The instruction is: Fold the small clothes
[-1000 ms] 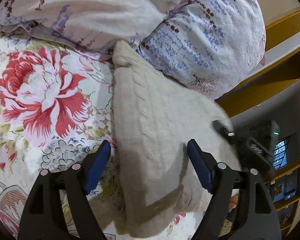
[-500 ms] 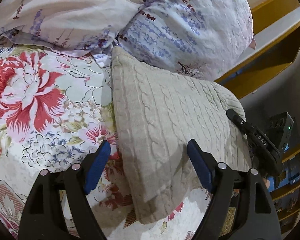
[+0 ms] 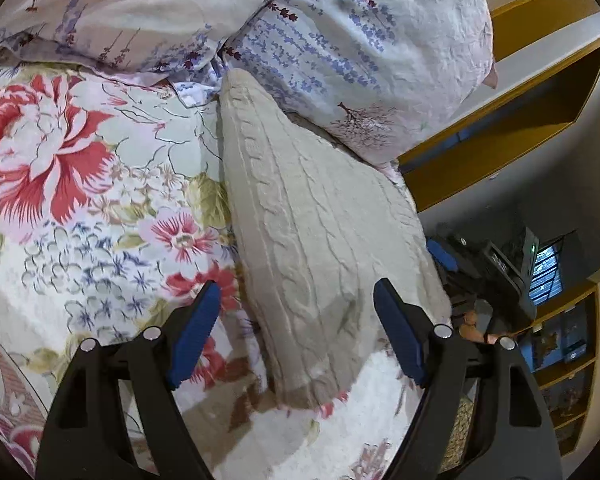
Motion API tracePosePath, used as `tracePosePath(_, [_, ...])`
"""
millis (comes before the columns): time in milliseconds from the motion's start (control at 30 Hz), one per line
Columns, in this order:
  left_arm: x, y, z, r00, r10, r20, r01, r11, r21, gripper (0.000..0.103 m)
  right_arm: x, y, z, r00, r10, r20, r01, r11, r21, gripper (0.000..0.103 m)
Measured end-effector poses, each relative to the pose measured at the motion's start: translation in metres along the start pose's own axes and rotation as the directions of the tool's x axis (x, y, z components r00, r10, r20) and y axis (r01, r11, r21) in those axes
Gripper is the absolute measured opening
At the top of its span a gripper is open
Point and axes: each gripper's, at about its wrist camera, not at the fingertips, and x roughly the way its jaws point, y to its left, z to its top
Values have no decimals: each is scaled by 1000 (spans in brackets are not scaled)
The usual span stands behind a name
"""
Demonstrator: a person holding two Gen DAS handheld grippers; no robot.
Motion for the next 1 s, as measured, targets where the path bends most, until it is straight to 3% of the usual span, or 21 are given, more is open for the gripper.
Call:
tracePosePath(233, [0,-6,-11,1000,3,-29,-3,1000,-1,76,-19,-1,-32,993,93,-74,-93,996,6,56])
tracePosePath(400, [5,-5,-17,999,11,-53,-12,1000,-9,70,-13,9,-56,989,83,-121,-90,994,-54,55])
tracePosePath(433, [6,-5,-18,998,14,-60,-14,1000,-10,65,-11,10,-60,989,77,-128,-86,994,-65,52])
tracePosePath(467, [8,-5,-20,997,16,-70,-16,1000,-10,63,-8,12,-63,988,68,-136,-79,994,-78,38])
tracePosePath(500, [9,-5,-20,997,16,-78,-17,1000,-10,55,-4,13,-67,988,58,-145,-72,993,-96,16])
tracePosePath(533, [12,-5,-21,996,11,-88,-12,1000,-9,42,-1,15,-69,987,47,-151,-65,991,-113,13])
tracePosePath(633, [9,-5,-22,996,-8,-85,9,1000,10,20,-16,24,-68,996,53,-68,-63,985,-162,11])
tracePosePath(700, [3,-5,-23,997,-29,-73,30,999,14,17,-40,29,-62,995,101,17,-96,979,-178,10])
tracePosePath(767, [-3,-3,-25,996,-51,-67,52,998,18,15,-48,27,-60,994,99,36,-90,977,-192,10])
tracePosePath(933, [-1,7,-36,996,-44,-81,45,999,11,14,-8,-6,-76,995,-59,-75,47,988,-150,10])
tracePosePath(1000, [3,9,-37,996,-39,-85,39,999,7,14,3,-23,-81,994,-29,-106,20,997,-80,10])
